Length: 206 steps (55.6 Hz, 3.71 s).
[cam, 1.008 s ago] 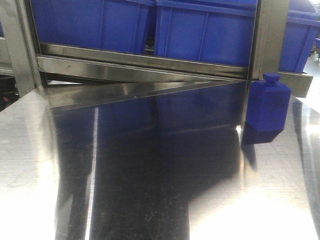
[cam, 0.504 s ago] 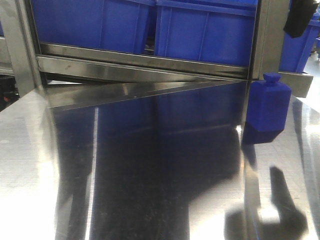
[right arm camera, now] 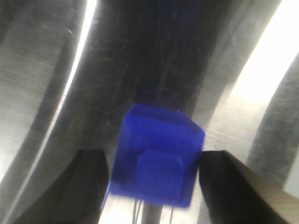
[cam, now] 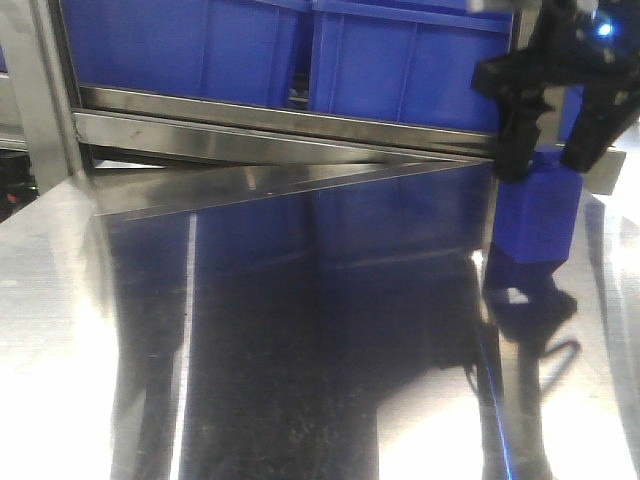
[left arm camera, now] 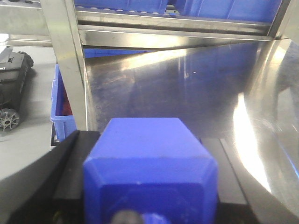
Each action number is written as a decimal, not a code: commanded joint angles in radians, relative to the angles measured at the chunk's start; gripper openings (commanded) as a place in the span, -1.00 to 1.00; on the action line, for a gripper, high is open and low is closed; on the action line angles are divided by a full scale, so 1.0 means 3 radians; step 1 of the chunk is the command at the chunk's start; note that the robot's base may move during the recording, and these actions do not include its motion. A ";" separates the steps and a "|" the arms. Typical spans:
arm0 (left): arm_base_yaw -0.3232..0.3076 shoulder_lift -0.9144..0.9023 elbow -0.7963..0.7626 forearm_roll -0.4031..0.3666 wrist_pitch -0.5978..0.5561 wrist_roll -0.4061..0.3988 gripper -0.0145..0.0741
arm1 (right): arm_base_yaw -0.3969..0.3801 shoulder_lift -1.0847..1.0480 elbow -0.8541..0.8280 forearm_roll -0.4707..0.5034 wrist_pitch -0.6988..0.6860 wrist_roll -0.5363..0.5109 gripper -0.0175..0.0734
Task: Pick and sort blue part to right shelf
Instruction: 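Grasp the other blue part with the right gripper and lift it, then retract both grippers holding the blue parts away from the table, then drive the base away from the steel table carrying both parts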
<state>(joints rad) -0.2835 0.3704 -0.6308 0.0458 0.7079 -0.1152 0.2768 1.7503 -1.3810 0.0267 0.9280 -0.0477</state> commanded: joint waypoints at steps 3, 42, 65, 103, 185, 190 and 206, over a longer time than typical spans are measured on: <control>-0.0017 0.0024 -0.0097 -0.0018 -0.0272 -0.0011 -0.12 | -0.0023 0.0006 -0.0123 0.0012 -0.0141 -0.0043 0.62; -0.0017 0.0024 -0.0097 -0.0018 -0.0271 -0.0011 -0.13 | -0.0023 -0.0144 -0.0087 0.0034 -0.0008 -0.0037 -0.11; -0.0017 -0.0343 -0.0082 0.0160 -0.0082 -0.0011 -0.13 | -0.0023 -0.2007 0.1233 0.0043 -0.0549 0.0133 -0.12; -0.0017 -0.1011 0.0286 0.0189 -0.0070 -0.0011 -0.13 | -0.0023 -0.5371 0.2975 -0.0031 -0.1370 0.0133 -0.12; -0.0017 -0.1011 0.0286 0.0189 -0.0070 -0.0011 -0.13 | -0.0023 -0.5552 0.2984 -0.0031 -0.1412 0.0133 -0.12; -0.0017 -0.1011 0.0286 0.0189 -0.0070 -0.0011 -0.13 | -0.0023 -0.5552 0.2984 -0.0031 -0.1412 0.0133 -0.12; -0.0017 -0.1011 0.0286 0.0189 -0.0064 -0.0011 -0.13 | -0.0023 -0.5554 0.2984 -0.0031 -0.1397 0.0133 -0.12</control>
<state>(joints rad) -0.2835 0.0531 -0.5198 0.0993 0.7833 -0.1152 0.2758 0.0717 -0.4620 0.0249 0.5965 -0.0066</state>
